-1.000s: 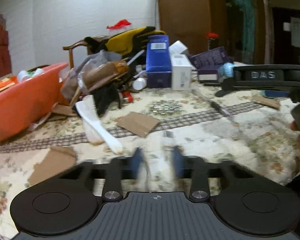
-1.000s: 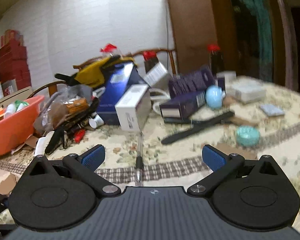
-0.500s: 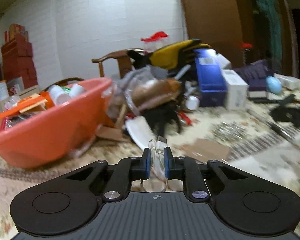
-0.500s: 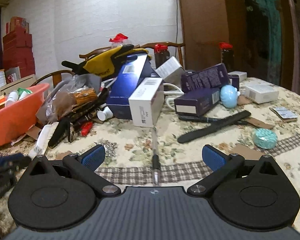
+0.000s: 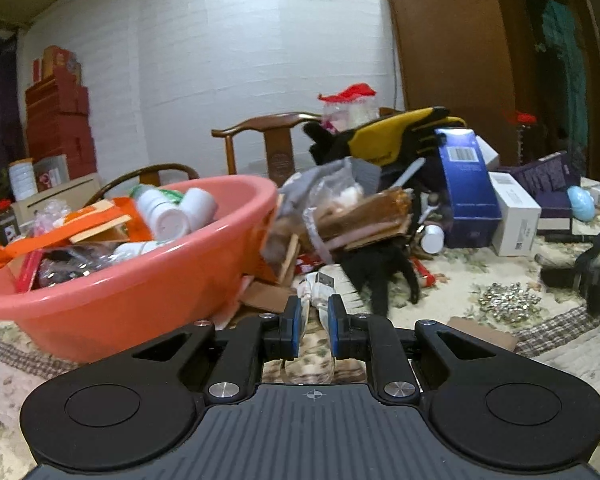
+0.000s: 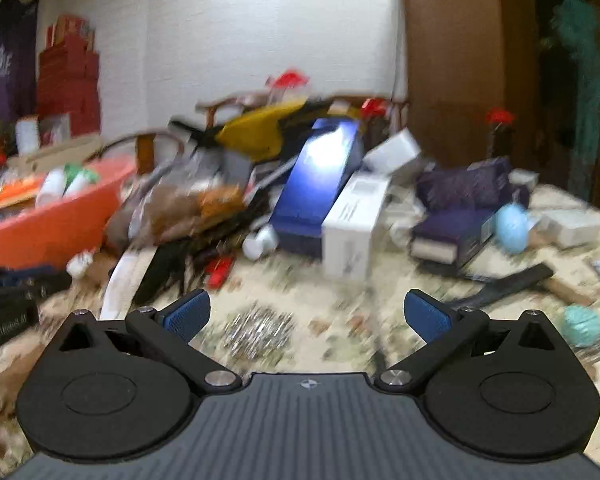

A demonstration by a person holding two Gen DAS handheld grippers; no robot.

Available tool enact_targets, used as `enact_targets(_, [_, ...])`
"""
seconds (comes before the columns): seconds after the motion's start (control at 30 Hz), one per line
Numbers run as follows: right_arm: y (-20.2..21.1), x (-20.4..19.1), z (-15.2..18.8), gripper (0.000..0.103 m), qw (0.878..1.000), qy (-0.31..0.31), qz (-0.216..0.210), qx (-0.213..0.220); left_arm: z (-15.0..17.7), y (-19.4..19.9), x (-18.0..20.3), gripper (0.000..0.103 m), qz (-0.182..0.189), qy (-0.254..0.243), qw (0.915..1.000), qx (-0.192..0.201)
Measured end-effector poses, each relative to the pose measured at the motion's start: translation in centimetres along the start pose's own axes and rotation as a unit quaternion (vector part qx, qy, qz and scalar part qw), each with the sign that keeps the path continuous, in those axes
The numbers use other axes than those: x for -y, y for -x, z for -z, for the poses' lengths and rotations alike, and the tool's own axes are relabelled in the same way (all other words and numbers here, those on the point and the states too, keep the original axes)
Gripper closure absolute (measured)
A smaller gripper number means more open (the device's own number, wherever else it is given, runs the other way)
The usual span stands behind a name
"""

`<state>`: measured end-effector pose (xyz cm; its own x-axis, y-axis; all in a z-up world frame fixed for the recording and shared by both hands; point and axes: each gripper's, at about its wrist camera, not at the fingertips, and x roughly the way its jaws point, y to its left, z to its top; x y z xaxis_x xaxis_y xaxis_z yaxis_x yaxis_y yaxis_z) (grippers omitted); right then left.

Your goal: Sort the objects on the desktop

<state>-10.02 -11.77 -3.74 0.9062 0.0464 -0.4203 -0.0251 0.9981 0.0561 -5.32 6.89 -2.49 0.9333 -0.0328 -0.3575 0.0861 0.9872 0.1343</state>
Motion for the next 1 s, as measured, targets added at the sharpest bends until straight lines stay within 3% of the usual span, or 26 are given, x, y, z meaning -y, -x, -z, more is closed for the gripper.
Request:
enact_targets(0.1, [-1.1,-1.3,0.9,0.000,0.998,0.021,-0.042,-0.041,0.5,0.1,-0.7,0.092,0.001,0.007,1.0000,-0.004])
enact_targets(0.27, [-3.0,-4.6,1.6,0.001,0.992,0.094,-0.047,-0.071,1.1,0.3,-1.6,0.091,0.000,0.011,0.9999,-0.008])
enact_targets(0.33, [-3.6,-5.1,1.6,0.001,0.987,0.112,-0.070,-0.092,1.3,0.2,-2.0,0.091,0.000,0.017,0.9998,-0.009])
enact_targets(0.5, [-5.3,-4.9,1.0,0.003,0.984,0.083,-0.101,-0.121,1.5,-0.1,-2.5,0.090,0.004,0.025,0.9996,-0.010])
enact_targets(0.6, [-4.7,-5.1,1.0,0.036,0.984,0.092,-0.109,-0.104,1.6,-0.3,-2.4,0.088,0.008,0.026,0.9996,-0.010])
enact_targets(0.63, [-4.5,-5.3,1.0,0.052,0.983,0.096,-0.118,-0.101,1.6,-0.3,-2.3,0.088,0.010,0.026,0.9996,-0.011])
enact_targets(0.77, [-4.0,-5.9,1.1,0.052,0.983,0.109,-0.116,-0.096,1.9,-0.2,-2.4,0.085,0.021,0.028,0.9992,-0.017])
enact_targets(0.83, [-3.7,-5.8,1.2,0.053,0.983,0.105,-0.117,-0.098,2.0,0.3,-2.7,0.075,0.027,0.032,0.9989,-0.021])
enact_targets(1.0, [-3.5,-5.7,1.2,0.052,0.983,0.103,-0.117,-0.096,2.4,3.1,-3.9,0.028,0.032,0.026,0.9987,-0.032])
